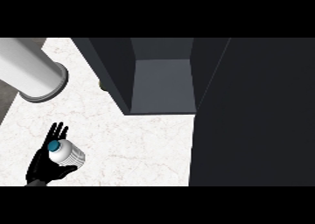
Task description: Pick up the bottled water, place it into the cabinet and close the cabinet
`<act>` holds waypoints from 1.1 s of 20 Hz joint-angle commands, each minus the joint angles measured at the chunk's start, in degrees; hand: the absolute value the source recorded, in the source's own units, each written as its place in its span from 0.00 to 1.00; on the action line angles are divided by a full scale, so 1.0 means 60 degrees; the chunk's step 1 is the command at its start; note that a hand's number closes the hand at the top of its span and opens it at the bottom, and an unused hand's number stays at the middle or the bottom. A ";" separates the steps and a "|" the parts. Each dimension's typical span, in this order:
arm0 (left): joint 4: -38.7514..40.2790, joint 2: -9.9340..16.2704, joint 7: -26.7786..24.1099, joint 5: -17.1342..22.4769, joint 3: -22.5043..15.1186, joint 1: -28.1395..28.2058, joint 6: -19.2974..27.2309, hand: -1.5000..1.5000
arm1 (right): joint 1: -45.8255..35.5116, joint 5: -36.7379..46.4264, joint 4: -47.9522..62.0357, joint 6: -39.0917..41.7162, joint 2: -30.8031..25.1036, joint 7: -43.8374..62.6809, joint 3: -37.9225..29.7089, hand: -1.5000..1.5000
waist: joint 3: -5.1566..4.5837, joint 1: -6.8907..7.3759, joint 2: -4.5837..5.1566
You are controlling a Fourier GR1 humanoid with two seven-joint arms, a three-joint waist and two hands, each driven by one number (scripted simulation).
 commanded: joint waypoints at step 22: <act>0.0159 -0.1028 -0.1445 -0.0170 -0.0772 -0.0330 0.0122 1.00 | -0.0346 -0.0087 -0.0034 -0.0292 0.0016 0.0257 -0.0045 0.00 | -0.0158 -0.0048 0.0075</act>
